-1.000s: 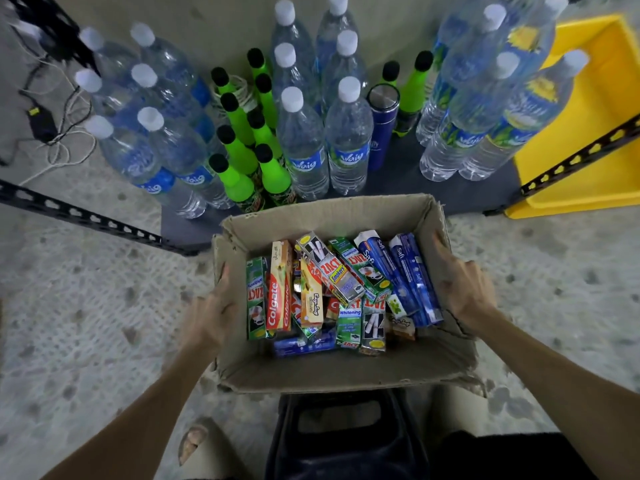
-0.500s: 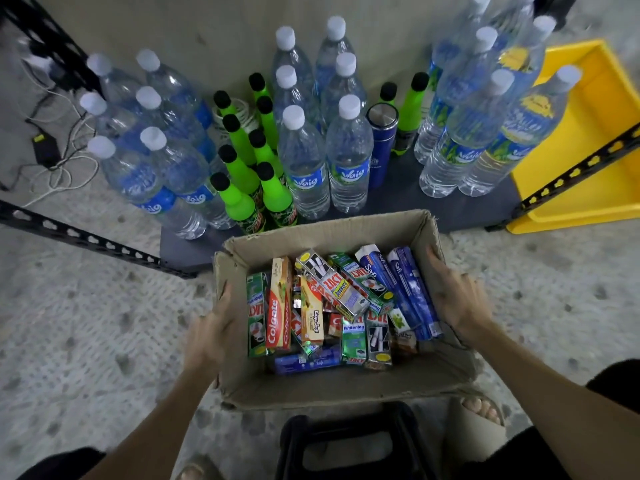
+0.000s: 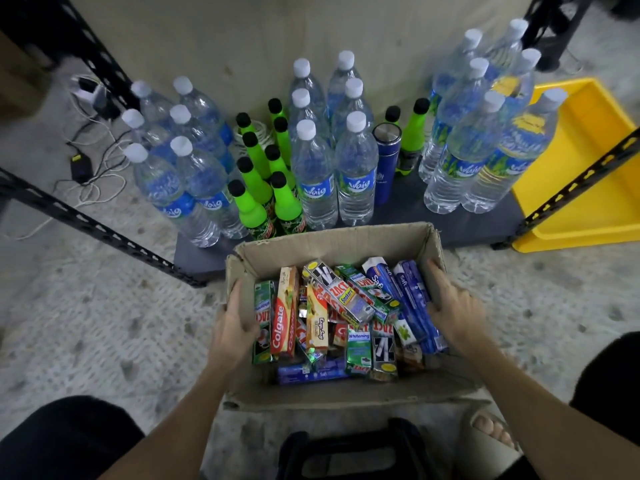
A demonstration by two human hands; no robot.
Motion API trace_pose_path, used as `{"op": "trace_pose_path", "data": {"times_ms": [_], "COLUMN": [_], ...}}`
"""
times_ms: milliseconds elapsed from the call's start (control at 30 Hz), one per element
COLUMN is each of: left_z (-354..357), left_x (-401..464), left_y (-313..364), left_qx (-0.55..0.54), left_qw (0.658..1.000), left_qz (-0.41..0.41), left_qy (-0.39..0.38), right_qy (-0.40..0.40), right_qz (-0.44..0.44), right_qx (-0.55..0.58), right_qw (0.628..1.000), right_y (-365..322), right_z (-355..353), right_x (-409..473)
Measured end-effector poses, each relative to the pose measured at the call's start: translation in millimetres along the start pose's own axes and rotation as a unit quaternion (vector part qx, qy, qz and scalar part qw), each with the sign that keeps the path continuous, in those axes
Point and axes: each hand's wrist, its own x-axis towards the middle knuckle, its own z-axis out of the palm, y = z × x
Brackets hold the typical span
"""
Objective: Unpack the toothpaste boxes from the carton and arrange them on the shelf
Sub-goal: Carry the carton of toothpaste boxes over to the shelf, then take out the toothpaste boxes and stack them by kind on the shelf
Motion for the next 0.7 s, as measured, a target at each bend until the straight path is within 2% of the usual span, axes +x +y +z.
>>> {"op": "trace_pose_path", "data": {"times_ms": [67,167,267,333,433,533,600,700], "left_z": [-2,0,-20,-18,-8,-11,-12,1], "left_x": [1,26,9,2,4,8,5,4], "left_y": [-3,-38,0,15,12,11,9,8], "left_qx": [-0.018,-0.003,0.094,0.140,0.168,0.239,0.344,0.441], "left_qw": [1.000,1.000,0.993,0.985,0.985,0.969,0.939,0.885], "left_qz": [-0.015,0.001,-0.068,-0.086,-0.040,-0.046,-0.014,0.131], "left_qy": [-0.002,-0.027,-0.036,-0.050,-0.031,-0.042,-0.026,0.067], "right_qy": [-0.002,-0.054,-0.091,-0.089,-0.022,0.021,-0.007,-0.035], "right_qz": [0.007,0.032,0.022,0.051,0.033,-0.024,-0.035,0.000], "right_qx": [-0.011,-0.033,-0.009,-0.074,-0.199,-0.198,-0.192,-0.162], "right_qw": [1.000,0.998,0.996,0.992,0.979,0.980,0.981,0.986], "right_y": [-6,-12,-17,-22,-28,-28,-36,-54], "right_z": [2,-2,-4,-7,-13,-5,1,14], "right_x": [-1,1,-2,-1,-9,-15,-18,-19]}}
